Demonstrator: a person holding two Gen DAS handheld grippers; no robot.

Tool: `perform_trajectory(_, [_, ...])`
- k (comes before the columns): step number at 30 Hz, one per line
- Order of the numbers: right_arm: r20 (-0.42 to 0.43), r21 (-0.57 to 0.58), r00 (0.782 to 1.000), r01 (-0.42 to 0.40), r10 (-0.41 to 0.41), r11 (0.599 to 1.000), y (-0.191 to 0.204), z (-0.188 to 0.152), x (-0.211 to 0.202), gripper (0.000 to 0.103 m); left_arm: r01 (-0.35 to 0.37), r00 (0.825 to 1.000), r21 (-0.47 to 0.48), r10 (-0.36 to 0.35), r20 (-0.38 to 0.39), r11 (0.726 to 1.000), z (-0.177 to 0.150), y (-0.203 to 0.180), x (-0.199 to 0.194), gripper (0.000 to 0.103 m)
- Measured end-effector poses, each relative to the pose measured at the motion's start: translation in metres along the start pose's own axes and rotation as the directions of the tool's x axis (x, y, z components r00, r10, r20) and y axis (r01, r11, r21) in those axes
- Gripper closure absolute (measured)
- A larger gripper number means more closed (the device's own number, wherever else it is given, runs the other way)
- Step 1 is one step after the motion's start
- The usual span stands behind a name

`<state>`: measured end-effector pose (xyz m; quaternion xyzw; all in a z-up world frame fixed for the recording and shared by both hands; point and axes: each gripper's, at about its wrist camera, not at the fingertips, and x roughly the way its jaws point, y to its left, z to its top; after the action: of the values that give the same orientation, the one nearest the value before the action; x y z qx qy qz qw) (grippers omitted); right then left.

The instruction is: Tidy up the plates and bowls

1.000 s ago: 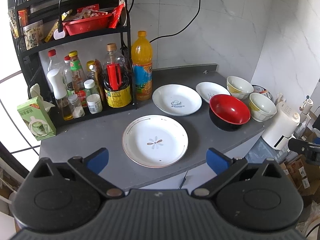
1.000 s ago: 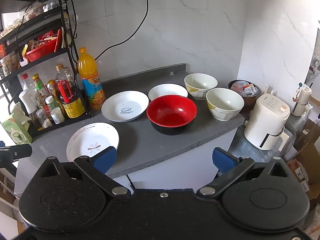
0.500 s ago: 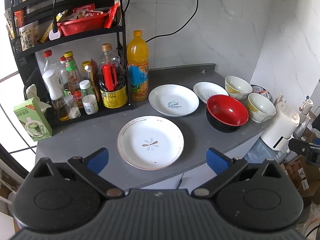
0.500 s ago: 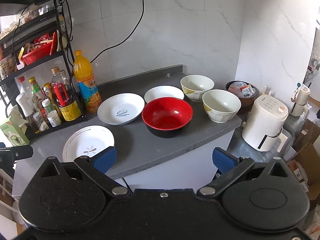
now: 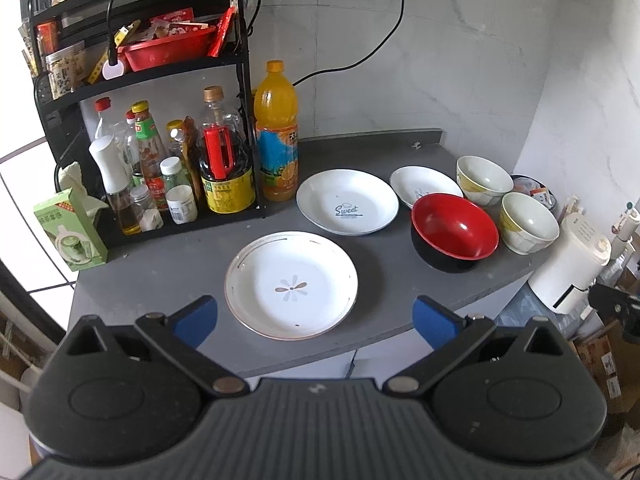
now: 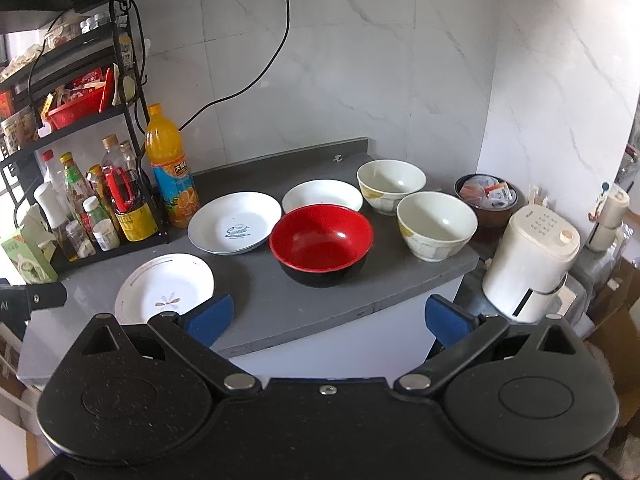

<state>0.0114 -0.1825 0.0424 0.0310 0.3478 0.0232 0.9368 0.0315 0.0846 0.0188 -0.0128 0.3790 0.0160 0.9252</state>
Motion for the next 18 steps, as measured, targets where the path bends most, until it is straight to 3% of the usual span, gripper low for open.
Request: perform_trajectory(18, [-0.002, 0.018, 0.998, -0.068, 0.068, 0.997, -0.096, -0.001, 0.005, 0.003, -0.127, 0.991, -0.063, 0.128, 0.022, 0.990, 0.004, -0.093, -0.001, 0.000])
